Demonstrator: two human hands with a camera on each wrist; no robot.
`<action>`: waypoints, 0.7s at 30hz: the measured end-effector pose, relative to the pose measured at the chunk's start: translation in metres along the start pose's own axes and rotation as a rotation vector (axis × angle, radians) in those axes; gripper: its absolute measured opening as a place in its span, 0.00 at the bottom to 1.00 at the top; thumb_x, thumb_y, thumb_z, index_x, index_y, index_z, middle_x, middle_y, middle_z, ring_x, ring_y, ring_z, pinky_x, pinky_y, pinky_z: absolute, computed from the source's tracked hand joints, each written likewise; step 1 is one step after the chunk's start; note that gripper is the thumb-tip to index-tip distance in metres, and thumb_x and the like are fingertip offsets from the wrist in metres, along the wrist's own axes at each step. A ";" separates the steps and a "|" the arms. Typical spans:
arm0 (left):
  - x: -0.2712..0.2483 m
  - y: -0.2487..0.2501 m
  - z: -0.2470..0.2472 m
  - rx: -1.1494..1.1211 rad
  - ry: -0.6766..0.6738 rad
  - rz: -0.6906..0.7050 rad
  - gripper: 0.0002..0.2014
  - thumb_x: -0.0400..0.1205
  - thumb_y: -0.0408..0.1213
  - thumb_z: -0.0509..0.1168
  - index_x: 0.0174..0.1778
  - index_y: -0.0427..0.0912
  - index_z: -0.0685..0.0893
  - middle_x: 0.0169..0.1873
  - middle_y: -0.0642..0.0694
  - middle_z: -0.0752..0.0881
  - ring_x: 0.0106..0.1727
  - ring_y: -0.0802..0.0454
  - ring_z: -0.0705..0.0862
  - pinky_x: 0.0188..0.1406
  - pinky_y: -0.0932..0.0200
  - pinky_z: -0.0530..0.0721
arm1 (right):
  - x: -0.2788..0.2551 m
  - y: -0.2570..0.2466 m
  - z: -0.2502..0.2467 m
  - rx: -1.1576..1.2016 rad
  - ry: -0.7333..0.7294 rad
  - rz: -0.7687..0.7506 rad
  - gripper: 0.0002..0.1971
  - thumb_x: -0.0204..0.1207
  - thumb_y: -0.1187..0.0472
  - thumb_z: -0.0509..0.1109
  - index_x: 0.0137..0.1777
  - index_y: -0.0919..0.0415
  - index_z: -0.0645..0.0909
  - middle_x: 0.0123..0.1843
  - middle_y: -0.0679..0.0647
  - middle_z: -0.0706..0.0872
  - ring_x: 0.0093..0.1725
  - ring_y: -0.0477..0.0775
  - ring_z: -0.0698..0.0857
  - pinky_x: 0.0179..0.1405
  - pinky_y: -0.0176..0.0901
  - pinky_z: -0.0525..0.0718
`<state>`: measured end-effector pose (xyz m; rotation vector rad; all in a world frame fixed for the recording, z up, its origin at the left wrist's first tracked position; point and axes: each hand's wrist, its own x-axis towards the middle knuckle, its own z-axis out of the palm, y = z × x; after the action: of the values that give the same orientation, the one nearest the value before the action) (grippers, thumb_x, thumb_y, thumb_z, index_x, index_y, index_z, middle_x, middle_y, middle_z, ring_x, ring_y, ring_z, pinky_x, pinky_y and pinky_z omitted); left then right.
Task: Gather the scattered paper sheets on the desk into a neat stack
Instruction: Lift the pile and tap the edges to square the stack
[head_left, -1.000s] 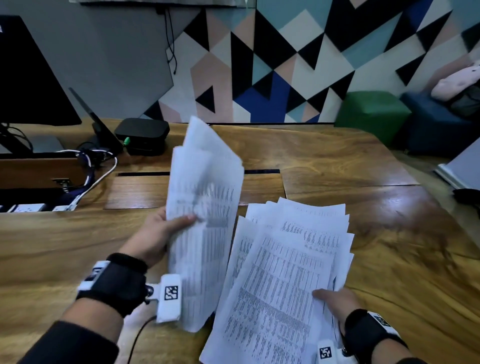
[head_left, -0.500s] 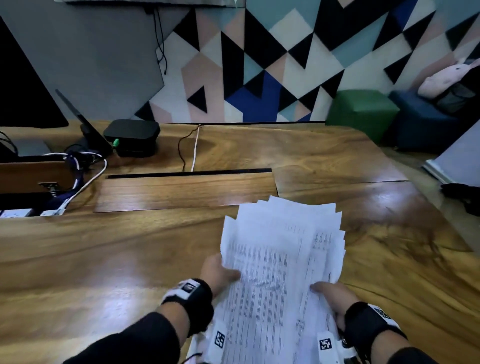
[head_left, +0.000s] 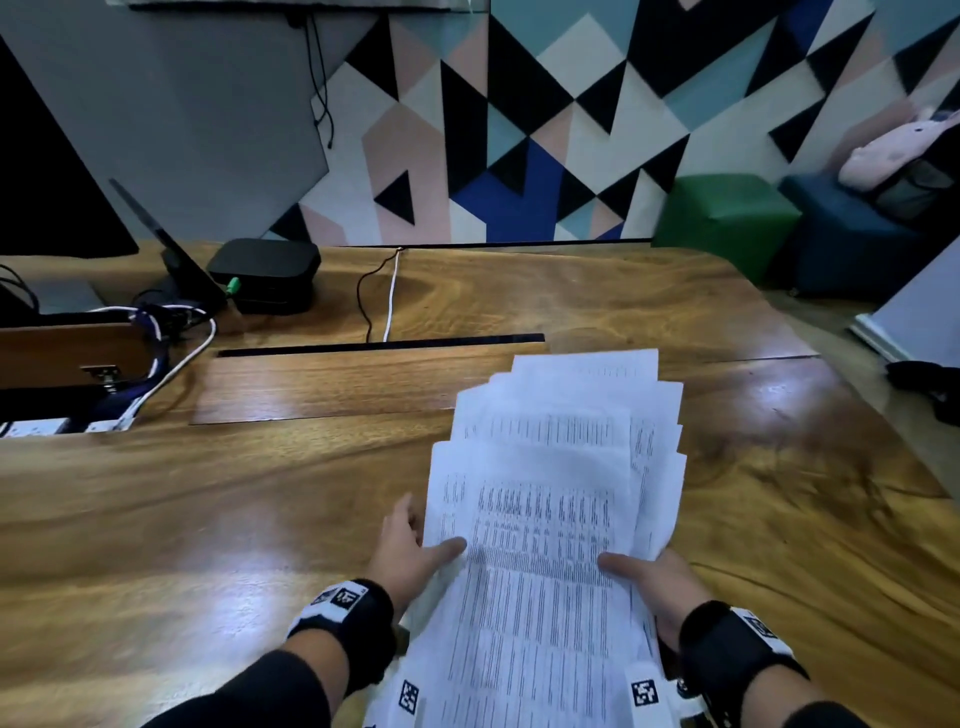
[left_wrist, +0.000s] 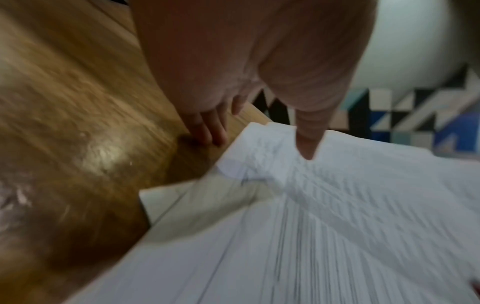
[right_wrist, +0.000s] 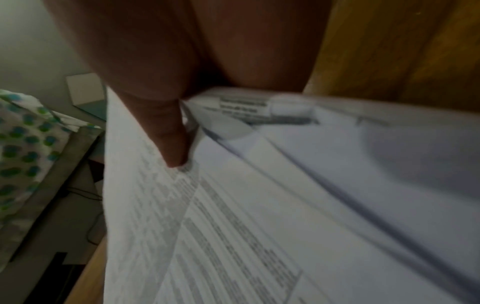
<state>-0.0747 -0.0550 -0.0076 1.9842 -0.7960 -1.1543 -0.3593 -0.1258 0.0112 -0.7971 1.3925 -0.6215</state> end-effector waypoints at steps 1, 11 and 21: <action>-0.002 0.003 -0.007 -0.199 -0.074 -0.052 0.40 0.72 0.34 0.79 0.79 0.40 0.67 0.73 0.39 0.78 0.67 0.42 0.83 0.61 0.48 0.84 | -0.001 -0.005 0.000 0.024 -0.046 -0.034 0.19 0.66 0.73 0.79 0.58 0.74 0.85 0.49 0.68 0.93 0.49 0.70 0.92 0.57 0.67 0.87; -0.021 0.064 -0.052 -0.574 -0.133 0.125 0.21 0.66 0.32 0.82 0.52 0.30 0.89 0.50 0.32 0.92 0.45 0.41 0.93 0.51 0.46 0.91 | -0.020 -0.080 0.026 -0.035 -0.092 -0.489 0.08 0.66 0.67 0.82 0.43 0.58 0.89 0.38 0.44 0.95 0.46 0.45 0.93 0.44 0.37 0.90; -0.063 0.116 -0.069 -0.609 0.313 0.584 0.06 0.76 0.24 0.73 0.44 0.40 0.89 0.34 0.59 0.93 0.38 0.65 0.90 0.45 0.66 0.89 | -0.056 -0.124 0.062 0.164 0.039 -0.864 0.11 0.74 0.74 0.74 0.43 0.56 0.86 0.30 0.29 0.89 0.36 0.27 0.88 0.38 0.21 0.83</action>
<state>-0.0573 -0.0536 0.1400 1.2579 -0.6853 -0.6150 -0.2944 -0.1485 0.1435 -1.2559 0.9679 -1.3975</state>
